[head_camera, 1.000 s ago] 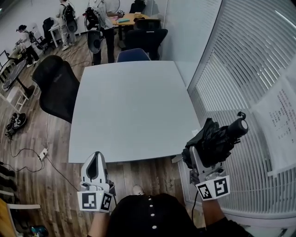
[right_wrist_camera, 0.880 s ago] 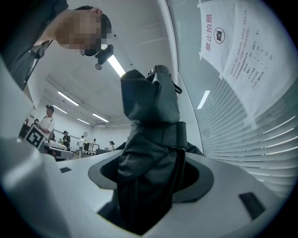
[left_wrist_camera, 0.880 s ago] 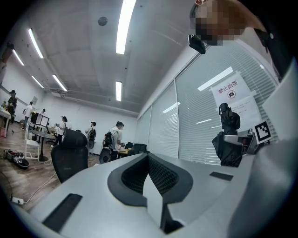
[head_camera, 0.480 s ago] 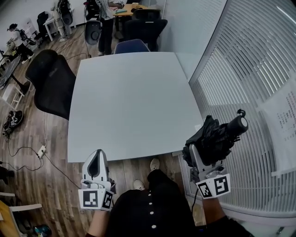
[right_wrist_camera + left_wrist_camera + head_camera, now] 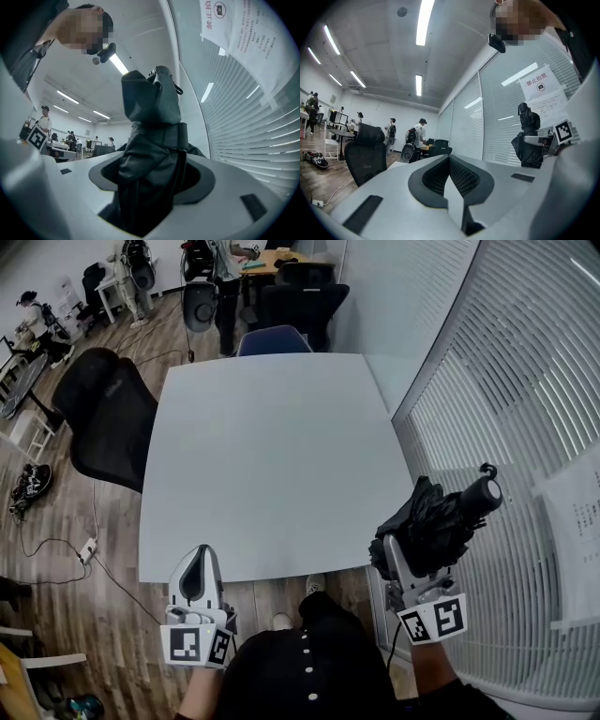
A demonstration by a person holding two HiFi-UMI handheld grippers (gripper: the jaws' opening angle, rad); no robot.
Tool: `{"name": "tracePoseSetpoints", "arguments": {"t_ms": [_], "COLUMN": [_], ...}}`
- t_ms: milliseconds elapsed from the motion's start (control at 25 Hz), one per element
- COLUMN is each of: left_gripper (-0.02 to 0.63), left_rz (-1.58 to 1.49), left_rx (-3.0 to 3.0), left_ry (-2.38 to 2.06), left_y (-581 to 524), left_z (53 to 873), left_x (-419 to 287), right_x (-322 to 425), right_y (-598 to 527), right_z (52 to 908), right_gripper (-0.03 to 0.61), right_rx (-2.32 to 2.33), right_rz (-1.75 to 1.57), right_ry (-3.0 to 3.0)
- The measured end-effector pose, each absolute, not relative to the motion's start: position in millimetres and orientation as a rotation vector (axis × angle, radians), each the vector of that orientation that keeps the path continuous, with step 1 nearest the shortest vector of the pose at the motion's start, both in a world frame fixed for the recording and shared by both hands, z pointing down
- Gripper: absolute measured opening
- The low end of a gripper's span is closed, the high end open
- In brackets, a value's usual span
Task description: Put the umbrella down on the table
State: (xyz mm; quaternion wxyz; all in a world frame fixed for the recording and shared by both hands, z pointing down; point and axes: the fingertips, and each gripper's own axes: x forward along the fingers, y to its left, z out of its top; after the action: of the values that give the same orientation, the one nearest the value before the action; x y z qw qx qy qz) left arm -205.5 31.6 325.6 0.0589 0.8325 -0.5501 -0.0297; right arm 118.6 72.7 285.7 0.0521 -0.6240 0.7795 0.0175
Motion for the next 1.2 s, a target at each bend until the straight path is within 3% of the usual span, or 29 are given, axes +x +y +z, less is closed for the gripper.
{"name": "tracePoseSetpoints", "arguments": {"t_ms": [720, 1200], "left_gripper": [0.014, 0.014], "left_rz": [-0.086, 0.042], "left_rx": [2.482, 2.408], "left_ry": [-1.741, -1.745], "left_y": [-66, -84], "left_z": [315, 345], "left_x": [-141, -108], "right_x": [179, 206], "right_y": [-46, -114], "right_z": [294, 369], "right_gripper": [0.308, 0.308], "right_rx": [-1.800, -1.779], "right_rz": [-0.002, -0.199], "right_ry": [2.439, 2.635]}}
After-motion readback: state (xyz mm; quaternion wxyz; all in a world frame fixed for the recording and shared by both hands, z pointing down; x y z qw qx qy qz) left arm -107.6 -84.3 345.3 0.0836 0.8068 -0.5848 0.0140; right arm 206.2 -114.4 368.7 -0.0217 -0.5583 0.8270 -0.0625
